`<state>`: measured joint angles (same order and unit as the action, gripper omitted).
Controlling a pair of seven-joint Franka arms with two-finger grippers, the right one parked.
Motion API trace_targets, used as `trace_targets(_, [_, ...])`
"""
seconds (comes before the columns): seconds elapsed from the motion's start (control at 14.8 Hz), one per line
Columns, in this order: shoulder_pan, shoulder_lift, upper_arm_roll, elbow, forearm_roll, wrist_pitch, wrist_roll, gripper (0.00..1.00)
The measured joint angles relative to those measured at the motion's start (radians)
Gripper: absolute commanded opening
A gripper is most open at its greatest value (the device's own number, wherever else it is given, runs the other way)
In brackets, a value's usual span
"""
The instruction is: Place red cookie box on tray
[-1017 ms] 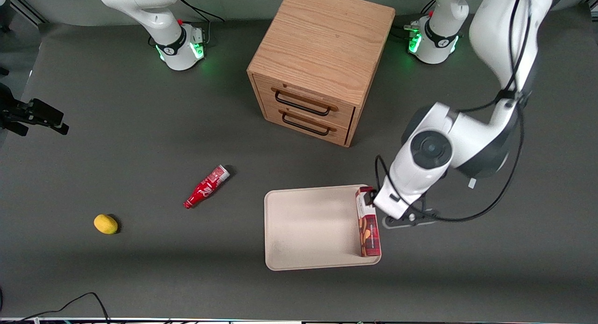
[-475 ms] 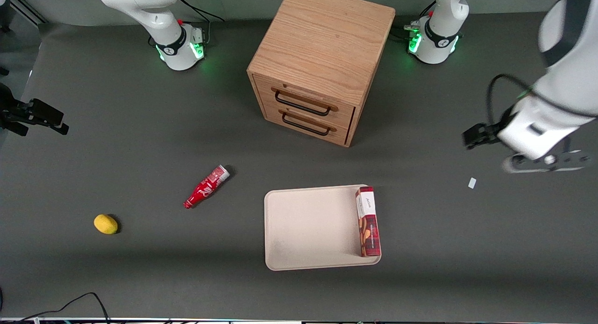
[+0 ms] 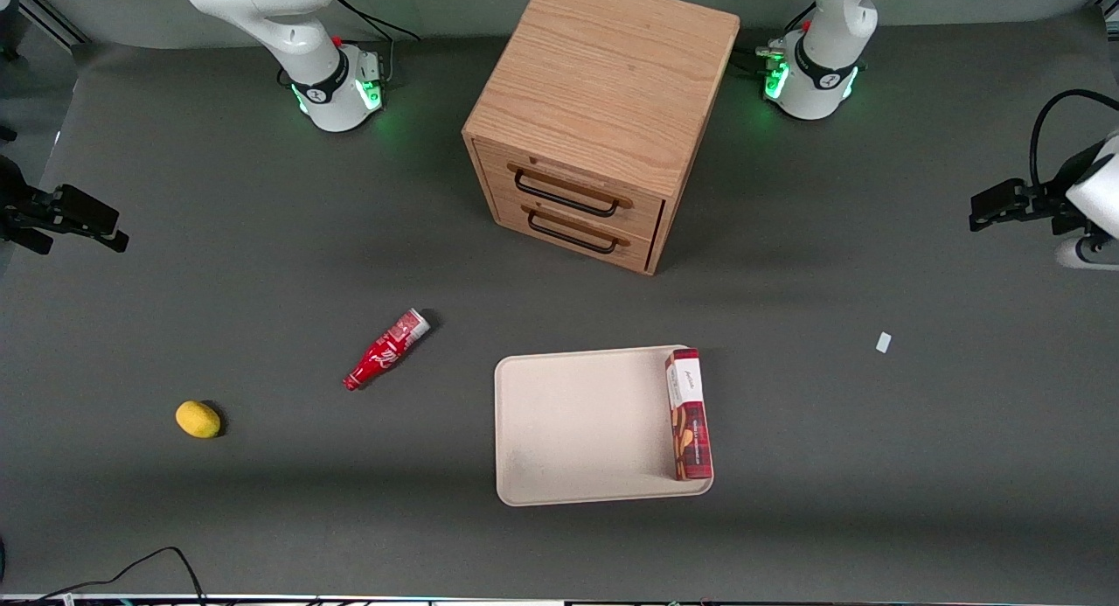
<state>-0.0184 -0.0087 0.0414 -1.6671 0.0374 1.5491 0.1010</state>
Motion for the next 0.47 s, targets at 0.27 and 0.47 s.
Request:
trace_targets(0.27, [0.0, -0.107, 0.003, -0.124, -0.002, 0.034, 0.001, 1.0])
trace_targets(0.47, [0.0, -0.12, 0.002, -0.113, -0.002, 0.011, 0.026, 1.0])
